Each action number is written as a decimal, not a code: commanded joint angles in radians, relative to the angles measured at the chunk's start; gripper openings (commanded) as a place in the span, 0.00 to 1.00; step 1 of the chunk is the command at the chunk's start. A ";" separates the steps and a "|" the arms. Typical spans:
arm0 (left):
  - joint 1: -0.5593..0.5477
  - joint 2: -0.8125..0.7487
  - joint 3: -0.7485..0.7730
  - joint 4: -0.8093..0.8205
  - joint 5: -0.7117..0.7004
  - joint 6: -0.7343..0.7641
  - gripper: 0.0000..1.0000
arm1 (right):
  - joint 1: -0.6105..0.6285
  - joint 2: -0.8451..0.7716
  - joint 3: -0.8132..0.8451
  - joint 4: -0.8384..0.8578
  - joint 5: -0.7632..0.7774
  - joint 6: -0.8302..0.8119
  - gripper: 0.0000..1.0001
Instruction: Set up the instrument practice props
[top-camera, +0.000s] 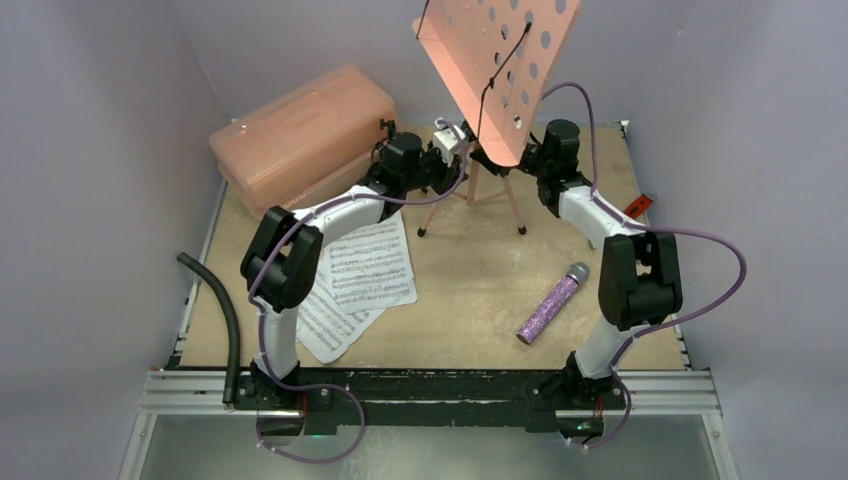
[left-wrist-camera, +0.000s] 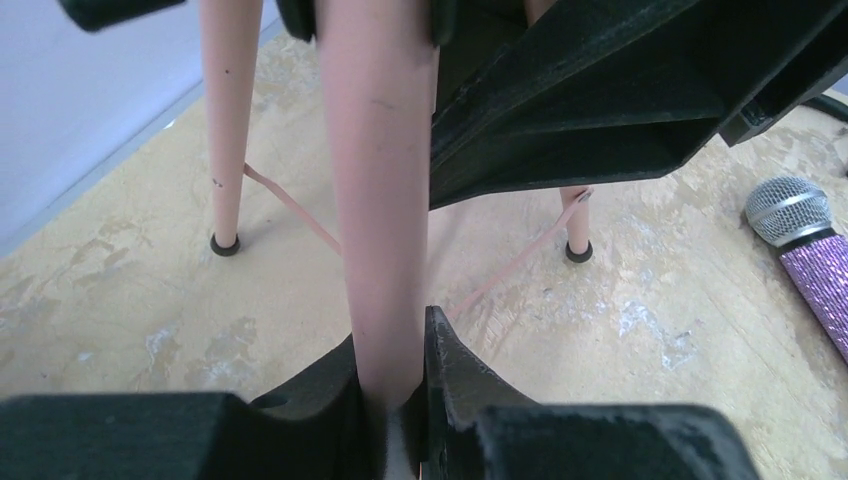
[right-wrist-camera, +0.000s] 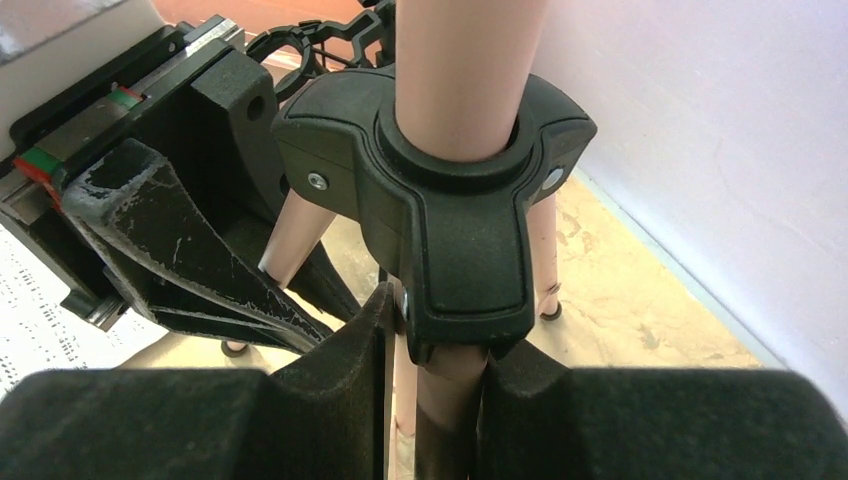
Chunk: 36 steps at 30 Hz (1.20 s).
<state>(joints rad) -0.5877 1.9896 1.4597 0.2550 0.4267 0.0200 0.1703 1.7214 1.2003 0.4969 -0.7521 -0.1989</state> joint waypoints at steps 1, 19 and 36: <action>-0.019 -0.092 -0.061 0.066 -0.067 -0.053 0.00 | -0.009 0.040 0.066 0.002 0.053 -0.026 0.00; -0.239 -0.156 -0.164 0.126 -0.676 -0.272 0.00 | -0.008 0.105 0.200 -0.079 0.177 0.116 0.41; -0.293 -0.076 -0.032 0.009 -0.869 -0.341 0.00 | -0.009 -0.058 0.069 -0.202 0.415 0.205 0.64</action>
<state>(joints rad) -0.8295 1.9217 1.3632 0.2905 -0.3992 -0.2302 0.1974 1.7180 1.2900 0.2752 -0.5877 -0.0010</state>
